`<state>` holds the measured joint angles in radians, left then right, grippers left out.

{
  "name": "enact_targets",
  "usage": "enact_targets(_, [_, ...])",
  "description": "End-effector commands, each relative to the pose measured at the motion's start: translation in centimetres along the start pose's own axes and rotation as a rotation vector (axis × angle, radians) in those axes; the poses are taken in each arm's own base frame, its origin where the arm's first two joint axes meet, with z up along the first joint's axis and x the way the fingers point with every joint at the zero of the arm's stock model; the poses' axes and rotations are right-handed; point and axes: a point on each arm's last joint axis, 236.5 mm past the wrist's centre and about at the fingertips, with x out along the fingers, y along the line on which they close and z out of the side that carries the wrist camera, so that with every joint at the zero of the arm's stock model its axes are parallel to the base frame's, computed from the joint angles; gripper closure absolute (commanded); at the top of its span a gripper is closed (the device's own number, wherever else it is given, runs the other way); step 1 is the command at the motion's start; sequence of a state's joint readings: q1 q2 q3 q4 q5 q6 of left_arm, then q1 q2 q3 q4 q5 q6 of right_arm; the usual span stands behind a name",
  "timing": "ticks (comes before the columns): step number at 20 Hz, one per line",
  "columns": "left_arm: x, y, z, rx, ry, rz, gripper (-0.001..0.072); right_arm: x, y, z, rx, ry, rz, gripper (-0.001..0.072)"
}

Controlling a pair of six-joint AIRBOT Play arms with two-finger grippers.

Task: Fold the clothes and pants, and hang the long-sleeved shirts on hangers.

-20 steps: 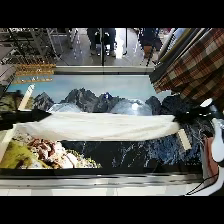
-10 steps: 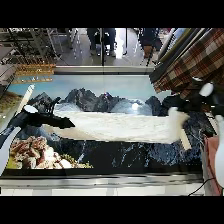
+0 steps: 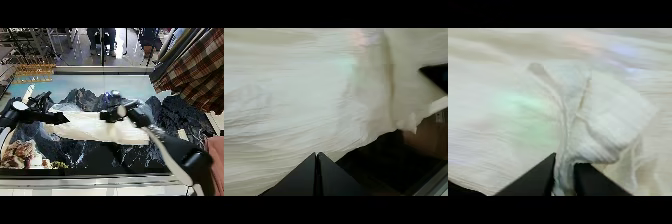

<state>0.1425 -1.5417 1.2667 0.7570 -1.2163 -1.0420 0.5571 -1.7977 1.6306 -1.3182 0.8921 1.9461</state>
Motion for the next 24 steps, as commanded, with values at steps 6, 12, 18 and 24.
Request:
enact_targets(6, [0.2, 1.3, -1.6, 0.012, 0.067, 0.044, 0.0696, -11.0, -10.6, 7.2, -0.107, -0.038, -0.175, 0.0205])
enact_targets(12, [0.3, 1.6, -1.9, 0.024, 0.083, 0.063, 0.0696, -15.9, -25.3, 0.8, 0.18, 0.174, 0.069, 0.017])
enact_targets(18, [1.1, 0.5, -2.2, 0.048, 0.101, 0.05, 0.0696, -11.1, -28.7, -2.2, 0.233, 0.145, 0.31, 0.017])
enact_targets(24, [1.4, 0.1, -2.3, 0.048, 0.106, 0.047, 0.0696, -4.4, -24.9, -3.8, 0.155, 0.214, 0.451, 0.021])
